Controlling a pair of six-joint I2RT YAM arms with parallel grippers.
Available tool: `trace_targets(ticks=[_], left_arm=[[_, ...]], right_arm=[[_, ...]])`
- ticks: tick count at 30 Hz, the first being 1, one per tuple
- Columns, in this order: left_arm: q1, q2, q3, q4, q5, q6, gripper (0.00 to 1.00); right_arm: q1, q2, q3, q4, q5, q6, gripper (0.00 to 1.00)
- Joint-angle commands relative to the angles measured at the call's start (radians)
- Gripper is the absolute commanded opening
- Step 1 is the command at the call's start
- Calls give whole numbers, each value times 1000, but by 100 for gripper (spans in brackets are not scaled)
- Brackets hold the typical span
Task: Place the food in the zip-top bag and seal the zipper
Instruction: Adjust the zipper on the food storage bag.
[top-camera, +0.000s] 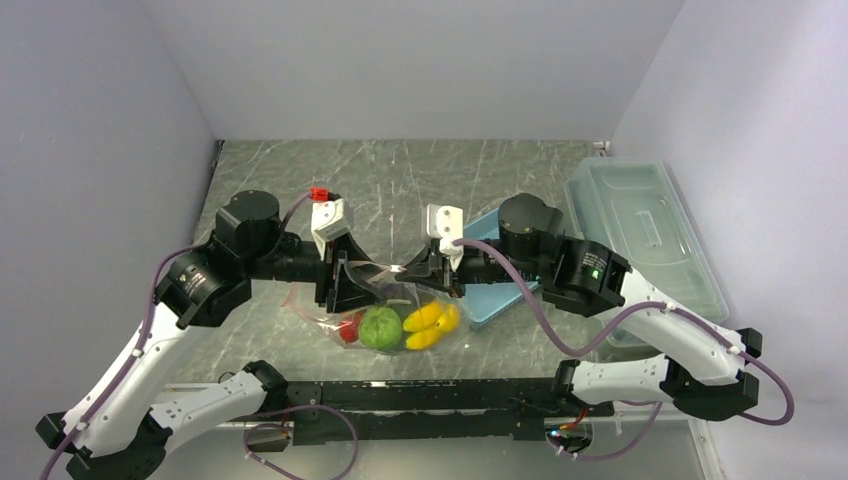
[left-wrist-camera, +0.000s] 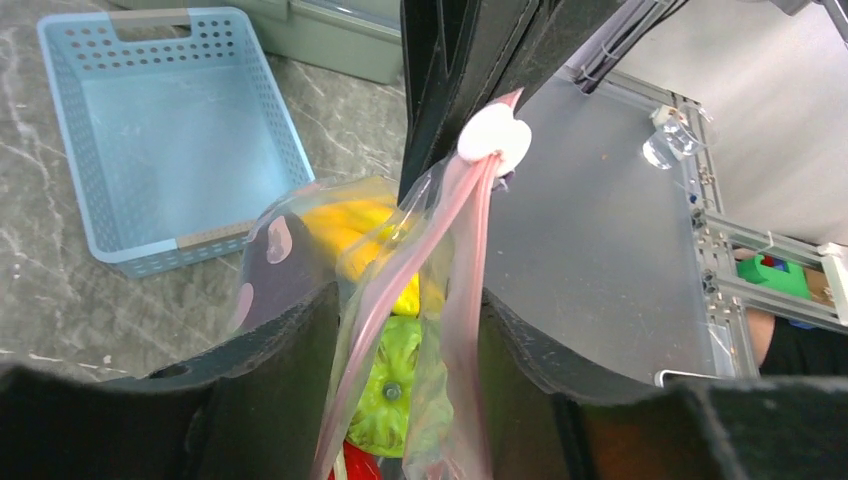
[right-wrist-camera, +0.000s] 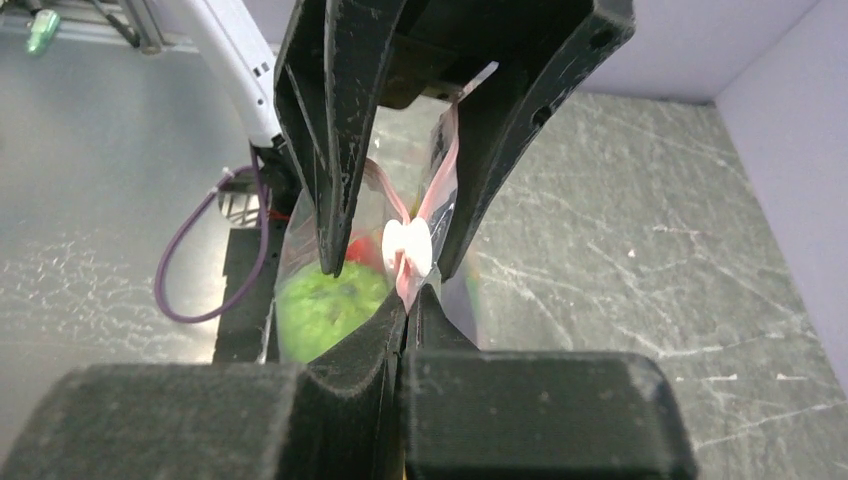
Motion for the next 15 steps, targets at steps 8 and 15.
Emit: trace_targets(ticks=[8, 15], left_arm=[[-3, -44, 69, 69, -96, 25, 61], [-4, -69, 64, 156, -111, 17, 75]], right_arm=[[3, 91, 224, -200, -61, 49, 0], [3, 178, 341, -330, -99, 87, 0]])
